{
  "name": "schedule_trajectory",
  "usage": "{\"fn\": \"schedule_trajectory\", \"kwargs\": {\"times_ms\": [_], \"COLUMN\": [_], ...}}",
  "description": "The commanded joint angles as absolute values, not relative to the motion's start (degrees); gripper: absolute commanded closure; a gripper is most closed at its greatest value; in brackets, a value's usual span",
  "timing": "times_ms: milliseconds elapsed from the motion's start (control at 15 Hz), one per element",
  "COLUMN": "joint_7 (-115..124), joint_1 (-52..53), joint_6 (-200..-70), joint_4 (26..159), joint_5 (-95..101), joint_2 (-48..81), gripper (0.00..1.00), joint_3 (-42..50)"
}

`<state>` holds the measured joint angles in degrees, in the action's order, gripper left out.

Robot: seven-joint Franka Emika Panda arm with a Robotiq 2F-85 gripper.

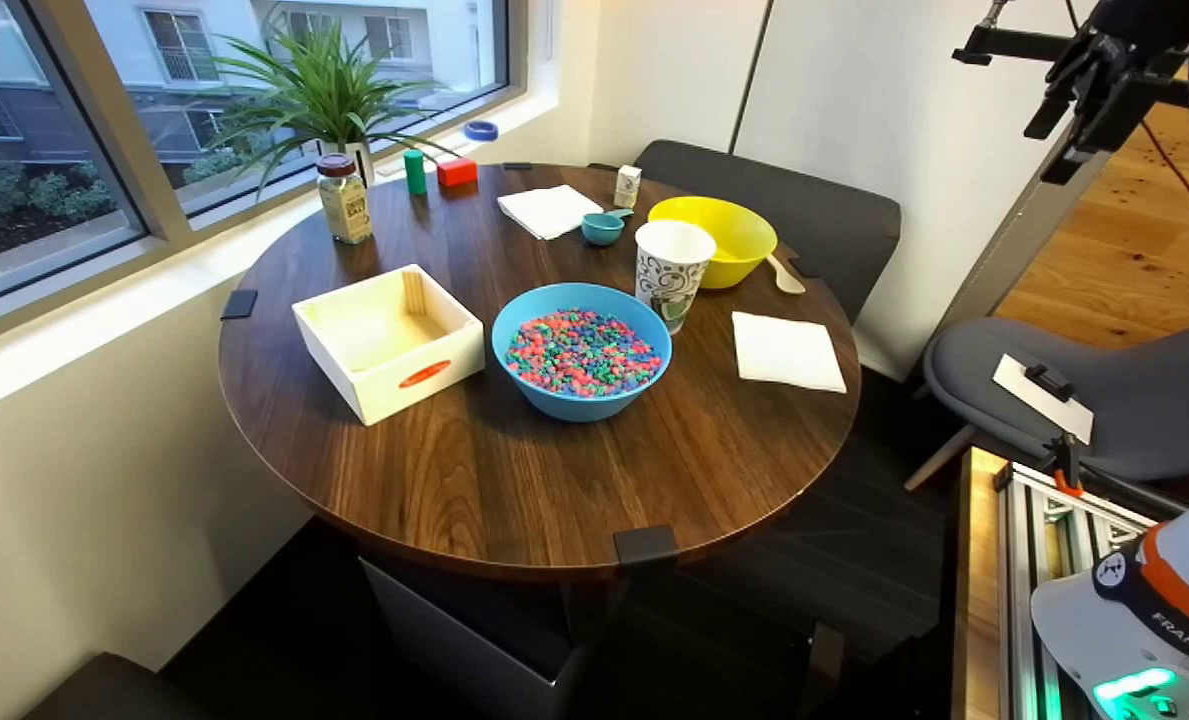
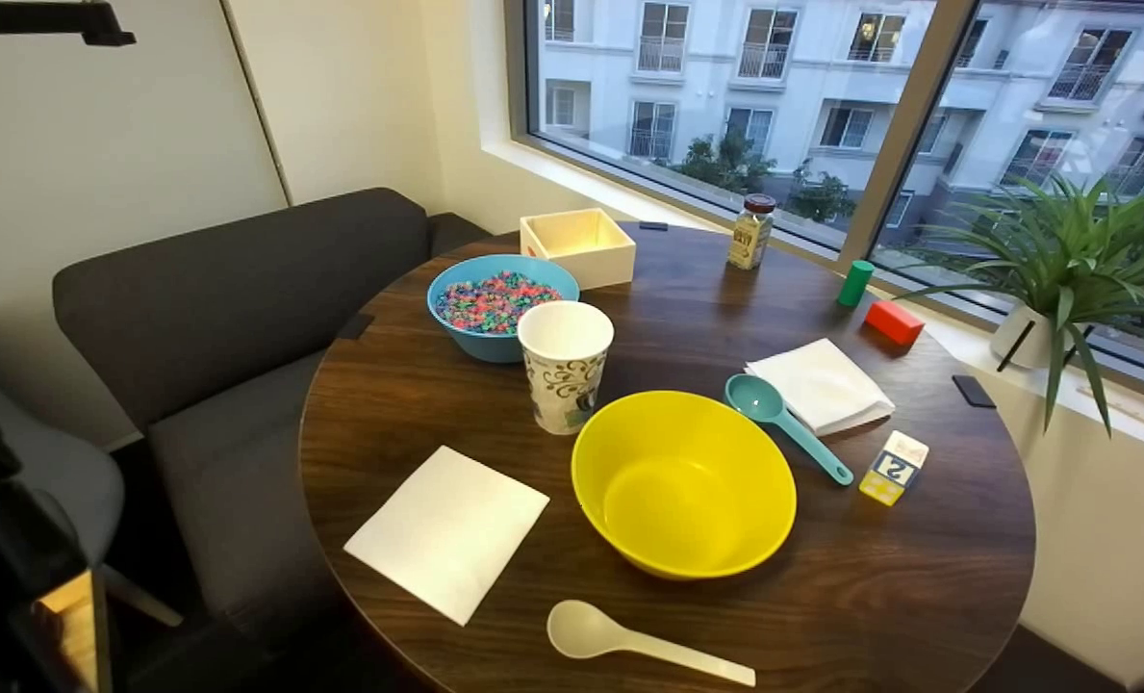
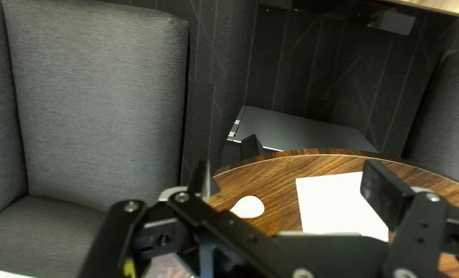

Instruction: Pick up the yellow bowl and place it on top of the cup, move a pinch of the content in the blue bowl into the yellow bowl

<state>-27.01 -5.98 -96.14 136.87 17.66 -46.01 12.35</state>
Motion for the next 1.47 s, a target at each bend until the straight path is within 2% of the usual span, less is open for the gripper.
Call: {"fn": "schedule_trajectory", "kwargs": {"times_ms": [0,267,933,1200,1400], "joint_7": [-21.2,-8.6,19.5,22.7,21.2], "joint_1": [-5.2,-5.8,-12.1,-12.9,-13.5], "joint_6": [-99.2,-105.6,-136.2,-141.3,-140.6], "joint_4": [139.5,143.6,151.5,150.9,151.2], "joint_5": [17.7,14.1,10.7,7.3,7.7], "joint_2": [-45.1,-43.9,-34.5,-29.8,-30.4], "gripper": [0.00,0.00,0.00,0.00,0.00], "joint_3": [11.8,9.1,3.4,2.6,2.3]}}
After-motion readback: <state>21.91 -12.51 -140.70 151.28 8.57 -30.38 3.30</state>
